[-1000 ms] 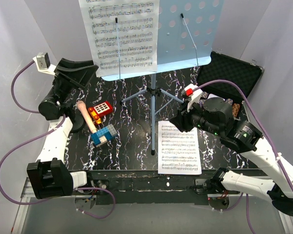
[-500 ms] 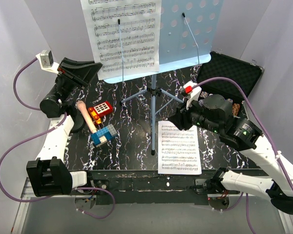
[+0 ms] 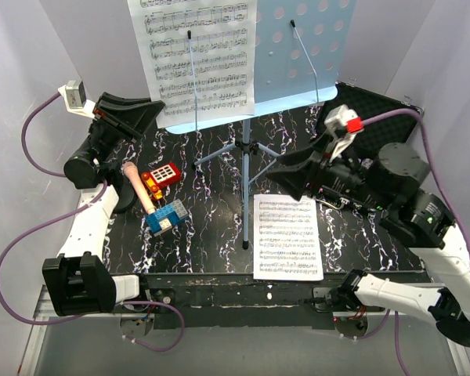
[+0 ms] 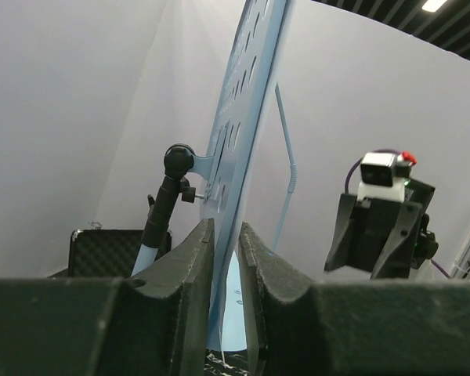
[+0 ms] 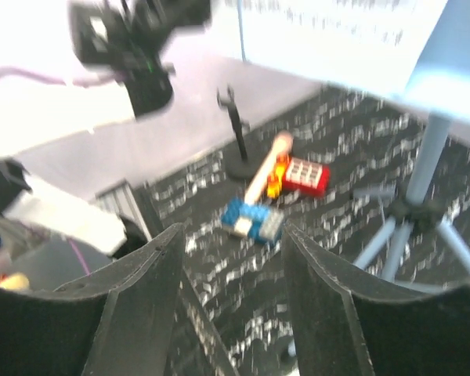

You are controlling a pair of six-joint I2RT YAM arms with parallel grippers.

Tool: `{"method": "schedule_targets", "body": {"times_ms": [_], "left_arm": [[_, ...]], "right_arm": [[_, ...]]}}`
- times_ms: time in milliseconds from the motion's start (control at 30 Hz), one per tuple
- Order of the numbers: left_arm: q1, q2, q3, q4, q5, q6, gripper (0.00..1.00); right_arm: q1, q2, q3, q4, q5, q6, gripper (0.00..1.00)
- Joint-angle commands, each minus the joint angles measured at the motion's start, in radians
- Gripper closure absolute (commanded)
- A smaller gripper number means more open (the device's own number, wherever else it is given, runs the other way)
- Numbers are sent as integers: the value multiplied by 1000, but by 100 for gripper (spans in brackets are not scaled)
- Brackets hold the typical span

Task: Pack up the instrument practice props
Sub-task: Pick up the sheet music from the music stand.

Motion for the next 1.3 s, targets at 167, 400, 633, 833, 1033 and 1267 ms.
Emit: {"method": "schedule_targets", "body": {"times_ms": [167, 400, 633, 833, 1033, 1267], "left_arm": [[-15, -27, 5, 16, 26, -1, 81], [-15, -55, -45, 18, 21, 2, 81], [-13, -72, -78, 27, 9, -4, 80], [-21, -70, -73, 35, 7, -10, 80], [-21, -60, -47, 39, -3, -22, 79], [-23, -49, -10, 36, -23, -24, 79]], "right_arm": [[5, 243, 331, 242, 62, 48, 39], [14, 450, 532, 247, 45, 68, 39], [31, 565, 608, 268, 51, 94, 39], [47, 568, 582, 347, 63, 102, 39], [49, 613, 649, 357, 77, 97, 39], [54, 670, 689, 387, 62, 126, 44]]}}
